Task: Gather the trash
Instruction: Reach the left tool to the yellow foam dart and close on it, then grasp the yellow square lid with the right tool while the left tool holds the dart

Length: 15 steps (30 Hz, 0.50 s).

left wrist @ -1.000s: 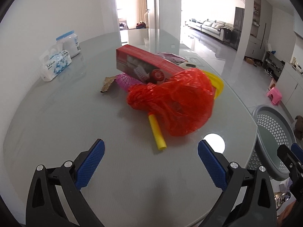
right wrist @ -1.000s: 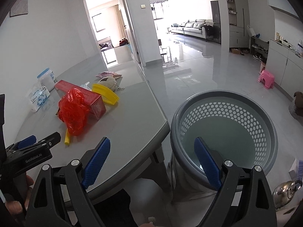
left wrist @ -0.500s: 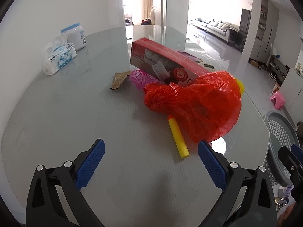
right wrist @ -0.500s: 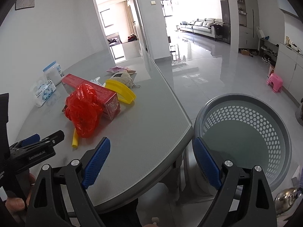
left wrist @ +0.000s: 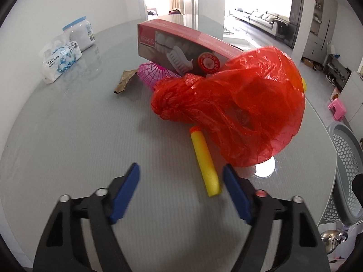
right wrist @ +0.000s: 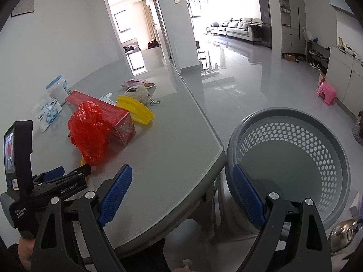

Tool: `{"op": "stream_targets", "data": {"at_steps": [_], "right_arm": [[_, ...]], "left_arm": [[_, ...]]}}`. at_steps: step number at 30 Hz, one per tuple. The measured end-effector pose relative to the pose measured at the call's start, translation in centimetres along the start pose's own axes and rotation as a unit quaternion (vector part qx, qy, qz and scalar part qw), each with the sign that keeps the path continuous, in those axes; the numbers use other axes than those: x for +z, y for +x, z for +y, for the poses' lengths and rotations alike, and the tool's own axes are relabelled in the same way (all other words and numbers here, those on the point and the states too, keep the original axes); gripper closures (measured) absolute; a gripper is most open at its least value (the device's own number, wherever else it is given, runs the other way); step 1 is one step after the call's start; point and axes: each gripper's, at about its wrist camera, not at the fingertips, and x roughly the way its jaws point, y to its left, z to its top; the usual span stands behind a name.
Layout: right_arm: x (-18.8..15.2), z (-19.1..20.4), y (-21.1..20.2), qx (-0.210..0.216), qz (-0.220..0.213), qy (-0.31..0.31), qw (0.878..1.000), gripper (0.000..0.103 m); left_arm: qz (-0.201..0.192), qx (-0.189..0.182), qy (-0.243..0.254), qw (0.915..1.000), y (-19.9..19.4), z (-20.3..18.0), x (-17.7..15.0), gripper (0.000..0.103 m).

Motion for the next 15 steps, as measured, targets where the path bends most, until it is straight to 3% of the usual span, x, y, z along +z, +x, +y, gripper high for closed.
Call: {"op": "stream_targets", "data": {"at_steps": [1, 4, 6, 9, 15], "right_arm": [[0.0, 0.0, 0.0, 0.0, 0.0, 0.0, 1.0, 0.017], [0.2, -0.1, 0.2, -0.002, 0.0, 0.001, 1.0, 0.017], [0.3, -0.1, 0.4, -0.001, 0.0, 0.002, 1.0, 0.017], [0.4, 0.1, 0.6, 0.004, 0.001, 0.001, 1.0, 0.017], [0.5, 2.0, 1.6, 0.04, 0.013, -0.021, 0.999, 0.017]], "left_arm": [[0.0, -0.005, -0.001, 1.0, -0.1, 0.0, 0.0, 0.042], [-0.004, -0.021, -0.004, 0.9998, -0.1, 0.2, 0.0, 0.064], [-0.004, -0.025, -0.005, 0.9997, -0.1, 0.4, 0.0, 0.09], [-0.002, -0.043, -0.013, 0.999, -0.5, 1.4, 0.0, 0.09], [-0.034, -0.021, -0.013, 0.9991, -2.6, 3.2, -0.2, 0.09]]}}
